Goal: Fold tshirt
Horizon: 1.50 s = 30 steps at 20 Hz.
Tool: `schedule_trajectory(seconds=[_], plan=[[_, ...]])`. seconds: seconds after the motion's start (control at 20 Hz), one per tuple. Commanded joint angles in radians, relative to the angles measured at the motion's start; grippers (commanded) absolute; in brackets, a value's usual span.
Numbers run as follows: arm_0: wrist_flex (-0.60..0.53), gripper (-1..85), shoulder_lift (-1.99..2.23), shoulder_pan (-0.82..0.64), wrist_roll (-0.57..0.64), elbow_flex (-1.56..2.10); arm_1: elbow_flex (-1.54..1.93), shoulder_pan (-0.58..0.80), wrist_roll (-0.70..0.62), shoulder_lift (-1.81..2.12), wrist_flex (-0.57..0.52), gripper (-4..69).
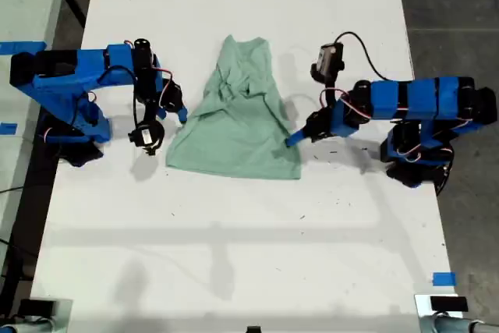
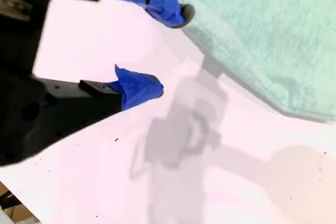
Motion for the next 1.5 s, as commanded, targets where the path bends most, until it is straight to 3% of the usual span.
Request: schedule_trajectory(seconds=[0.0,0.25,0.3,0.4,0.55,0.65,0.9,1.0,1.1,1.3,1.45], plan=[[-0.018,16.2,0.054,0.023,-0.028,-0.008,0.017,-0.023,0.035,-0.089,-0.118,25.1],[-0.031,14.5,0.058,0.037,-0.032,-0.008,0.089,0.011,0.071,-0.224,-0.285,10.9],[-0.032,14.3,0.057,0.040,-0.035,-0.008,0.097,0.021,0.074,-0.241,-0.301,4.7],[-0.029,13.9,0.058,0.041,-0.040,-0.008,0.091,0.026,0.069,-0.250,-0.302,-1.1],[-0.028,13.1,0.069,0.044,-0.043,-0.008,0.089,0.021,0.067,-0.252,-0.301,-1.7],[-0.028,12.8,0.069,0.046,-0.044,-0.008,0.071,0.012,0.067,-0.224,-0.229,-1.9],[-0.031,12.1,0.069,0.051,-0.049,-0.008,-0.091,-0.049,0.083,0.086,0.150,-2.0],[-0.035,12.0,0.069,0.052,-0.049,-0.008,-0.133,-0.071,0.092,0.124,0.184,-2.0],[-0.038,12.0,0.066,0.052,-0.049,-0.011,-0.141,-0.075,0.095,0.120,0.107,-2.0],[-0.038,11.9,0.066,0.049,-0.049,-0.015,-0.086,-0.044,0.158,0.109,-0.144,-2.0],[-0.046,11.9,0.058,0.052,-0.049,-0.015,0.012,-0.021,0.219,0.072,-0.465,-2.0]])
